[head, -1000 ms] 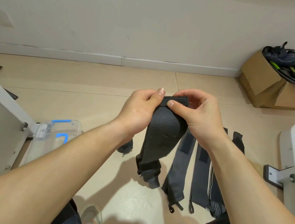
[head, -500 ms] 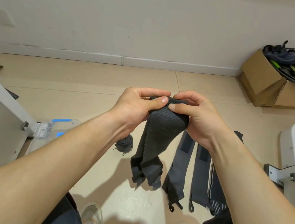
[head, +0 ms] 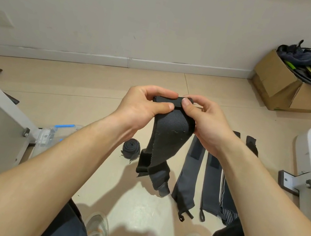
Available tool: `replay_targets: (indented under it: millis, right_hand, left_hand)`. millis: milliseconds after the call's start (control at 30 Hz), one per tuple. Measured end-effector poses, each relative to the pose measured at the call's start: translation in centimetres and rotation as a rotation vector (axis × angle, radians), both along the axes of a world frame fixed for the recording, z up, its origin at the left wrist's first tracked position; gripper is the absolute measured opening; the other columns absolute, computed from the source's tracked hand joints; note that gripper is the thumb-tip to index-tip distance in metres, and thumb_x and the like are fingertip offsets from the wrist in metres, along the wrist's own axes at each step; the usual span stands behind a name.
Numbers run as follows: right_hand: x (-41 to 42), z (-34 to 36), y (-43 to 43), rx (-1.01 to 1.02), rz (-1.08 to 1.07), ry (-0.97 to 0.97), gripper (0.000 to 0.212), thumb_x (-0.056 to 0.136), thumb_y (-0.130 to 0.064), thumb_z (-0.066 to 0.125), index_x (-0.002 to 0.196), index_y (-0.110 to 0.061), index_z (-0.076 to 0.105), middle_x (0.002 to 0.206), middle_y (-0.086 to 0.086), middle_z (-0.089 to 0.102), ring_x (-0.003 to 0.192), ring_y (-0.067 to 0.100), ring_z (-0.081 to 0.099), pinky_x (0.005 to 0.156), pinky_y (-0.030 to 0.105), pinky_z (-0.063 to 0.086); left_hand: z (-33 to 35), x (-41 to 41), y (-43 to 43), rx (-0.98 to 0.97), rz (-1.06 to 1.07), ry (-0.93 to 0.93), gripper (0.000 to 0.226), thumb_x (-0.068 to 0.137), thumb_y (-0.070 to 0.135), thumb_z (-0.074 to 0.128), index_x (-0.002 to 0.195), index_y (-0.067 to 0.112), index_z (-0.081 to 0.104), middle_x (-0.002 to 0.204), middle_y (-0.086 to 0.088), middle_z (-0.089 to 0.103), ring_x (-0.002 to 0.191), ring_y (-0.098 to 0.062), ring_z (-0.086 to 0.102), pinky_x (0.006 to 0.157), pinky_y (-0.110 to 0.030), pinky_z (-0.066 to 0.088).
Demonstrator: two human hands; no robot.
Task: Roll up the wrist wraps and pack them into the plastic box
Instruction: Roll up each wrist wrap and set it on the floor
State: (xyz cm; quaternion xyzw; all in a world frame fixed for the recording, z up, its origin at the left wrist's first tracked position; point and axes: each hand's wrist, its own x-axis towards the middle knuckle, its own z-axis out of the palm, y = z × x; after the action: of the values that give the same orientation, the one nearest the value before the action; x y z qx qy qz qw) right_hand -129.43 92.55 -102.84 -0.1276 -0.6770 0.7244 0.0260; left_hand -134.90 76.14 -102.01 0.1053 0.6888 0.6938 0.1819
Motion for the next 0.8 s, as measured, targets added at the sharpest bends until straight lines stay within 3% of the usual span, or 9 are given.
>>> replay_targets:
  millis: [100,167,233,333,400,467,533,600,800]
  right_hand:
    - [-0.2,-0.1,-0.4,-0.088,-0.057,0.036,0.011,0.099,-0.006,0.062,0.107,-0.01,0.067,0.078,0.008,0.074,0.07,0.021,0.071,0.065,0.03,0.058]
    - [-0.3,-0.1,-0.7,-0.109,-0.085,0.046,0.013,0.098,-0.003,0.063,0.107,-0.011,0.067,0.078,0.007,0.075,0.069,0.021,0.071,0.063,0.031,0.058]
    - [-0.3,-0.3,-1.2,-0.099,-0.11,0.059,0.014,0.097,-0.002,0.063,0.105,-0.013,0.068,0.079,0.005,0.075,0.071,0.021,0.071,0.064,0.031,0.059]
    - [-0.3,-0.5,-1.8,-0.087,-0.158,0.088,0.016,0.097,0.0,0.063,0.101,-0.014,0.069,0.079,0.004,0.073,0.072,0.02,0.07,0.065,0.031,0.06]
    - [-0.3,-0.5,-2.0,-0.076,-0.18,0.107,0.017,0.097,0.001,0.063,0.1,-0.015,0.069,0.08,0.004,0.072,0.074,0.02,0.07,0.068,0.032,0.059]
    - [-0.2,-0.4,-2.2,-0.064,-0.195,0.109,0.017,0.097,0.001,0.062,0.102,-0.014,0.07,0.084,0.006,0.071,0.077,0.02,0.07,0.07,0.033,0.06]
    - [-0.1,-0.2,-2.3,-0.07,-0.201,0.089,0.017,0.098,0.0,0.062,0.108,-0.011,0.07,0.09,0.009,0.071,0.081,0.021,0.07,0.072,0.035,0.059]
    - [-0.1,-0.1,-2.2,-0.097,-0.19,0.053,0.017,0.099,-0.001,0.061,0.111,-0.011,0.069,0.093,0.011,0.071,0.081,0.022,0.071,0.069,0.033,0.059]
    - [-0.1,-0.3,-2.0,-0.025,-0.113,-0.065,0.018,0.102,-0.022,0.061,0.12,-0.019,0.065,0.101,0.004,0.074,0.09,0.018,0.073,0.071,0.028,0.057]
  left_hand:
    - [-0.5,0.2,0.3,-0.011,0.054,0.016,0.028,0.085,-0.004,0.075,0.097,0.02,0.073,0.095,-0.001,0.074,0.088,-0.016,0.07,0.081,-0.029,0.058]
    - [-0.8,0.3,0.7,0.026,0.087,-0.086,0.03,0.084,0.0,0.077,0.108,0.015,0.065,0.097,-0.005,0.073,0.091,-0.021,0.071,0.081,-0.033,0.058]
    - [-1.0,0.4,1.0,0.022,0.074,-0.167,0.042,0.076,0.015,0.079,0.114,0.009,0.063,0.103,-0.011,0.074,0.099,-0.029,0.073,0.091,-0.042,0.059]
    - [-0.8,0.6,1.5,-0.04,0.077,-0.178,0.046,0.067,0.036,0.071,0.106,0.014,0.062,0.104,-0.01,0.073,0.103,-0.029,0.071,0.102,-0.054,0.052]
    - [-0.6,0.8,1.8,-0.035,0.093,-0.188,0.061,0.064,0.058,0.07,0.106,0.014,0.061,0.106,-0.01,0.073,0.106,-0.03,0.071,0.104,-0.056,0.05]
    - [-0.9,0.9,2.0,-0.041,0.105,-0.149,0.069,0.074,0.071,0.063,0.109,0.012,0.062,0.11,-0.013,0.074,0.107,-0.03,0.071,0.102,-0.054,0.052]
    - [-0.9,1.2,2.3,-0.054,0.158,-0.06,0.041,0.096,0.056,0.059,0.103,0.016,0.063,0.104,-0.01,0.073,0.103,-0.03,0.071,0.097,-0.052,0.055]
    - [-1.2,1.1,2.3,-0.072,0.196,0.002,0.02,0.101,0.04,0.06,0.095,0.022,0.062,0.099,-0.008,0.071,0.101,-0.032,0.07,0.093,-0.051,0.057]
    - [-1.3,0.5,1.6,0.0,0.179,-0.023,0.006,0.098,0.016,0.068,0.096,0.021,0.065,0.096,-0.012,0.07,0.088,-0.025,0.069,0.08,-0.041,0.059]
